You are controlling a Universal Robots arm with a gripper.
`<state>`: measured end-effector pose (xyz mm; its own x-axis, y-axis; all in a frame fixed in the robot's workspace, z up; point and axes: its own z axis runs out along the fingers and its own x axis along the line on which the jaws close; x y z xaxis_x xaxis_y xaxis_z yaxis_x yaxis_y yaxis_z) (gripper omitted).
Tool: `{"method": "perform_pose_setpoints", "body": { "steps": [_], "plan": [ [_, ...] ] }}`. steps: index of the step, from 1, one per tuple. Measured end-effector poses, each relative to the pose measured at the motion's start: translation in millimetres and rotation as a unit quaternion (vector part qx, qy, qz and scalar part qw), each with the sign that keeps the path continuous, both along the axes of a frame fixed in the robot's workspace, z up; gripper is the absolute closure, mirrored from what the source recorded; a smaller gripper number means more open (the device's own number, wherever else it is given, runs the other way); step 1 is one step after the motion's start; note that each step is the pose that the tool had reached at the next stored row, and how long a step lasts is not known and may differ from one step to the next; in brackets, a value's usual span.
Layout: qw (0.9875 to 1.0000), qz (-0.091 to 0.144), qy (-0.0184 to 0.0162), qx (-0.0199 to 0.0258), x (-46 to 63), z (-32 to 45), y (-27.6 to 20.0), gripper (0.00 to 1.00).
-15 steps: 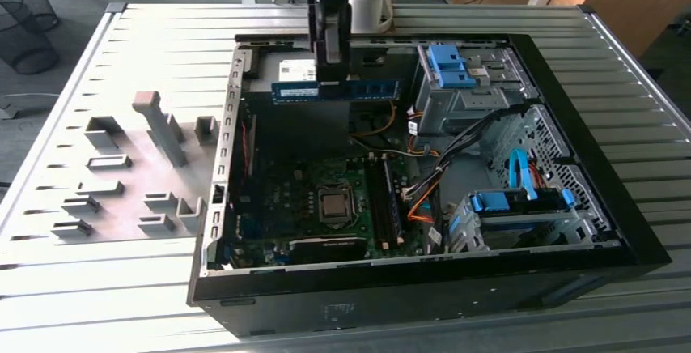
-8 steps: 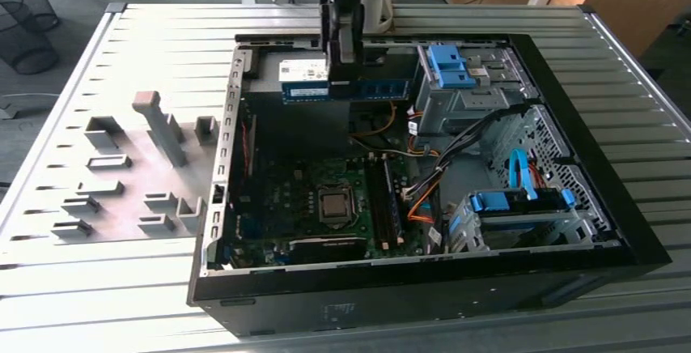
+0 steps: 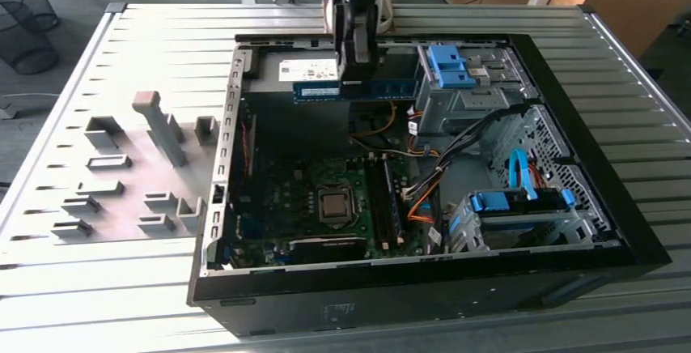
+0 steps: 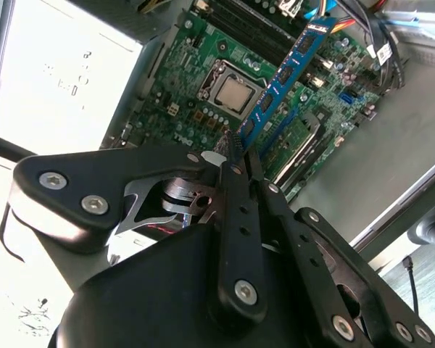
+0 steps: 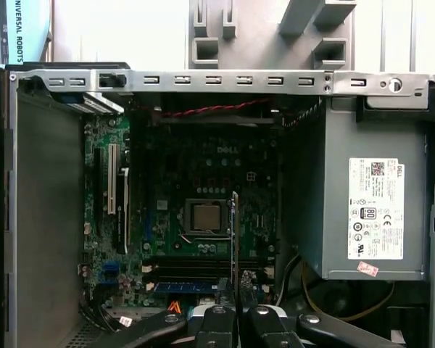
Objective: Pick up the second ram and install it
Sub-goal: 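Pick up the second ram and move it above second insertion slot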
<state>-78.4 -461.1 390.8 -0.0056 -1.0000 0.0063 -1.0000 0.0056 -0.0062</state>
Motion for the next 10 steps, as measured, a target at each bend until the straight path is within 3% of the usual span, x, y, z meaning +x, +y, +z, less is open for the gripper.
{"method": "perform_pose_setpoints", "body": {
  "steps": [10],
  "plan": [
    [1.0000, 0.000, 0.0000, 0.0000, 17.4, 0.0, 0.0, 0.86]
  ]
}}
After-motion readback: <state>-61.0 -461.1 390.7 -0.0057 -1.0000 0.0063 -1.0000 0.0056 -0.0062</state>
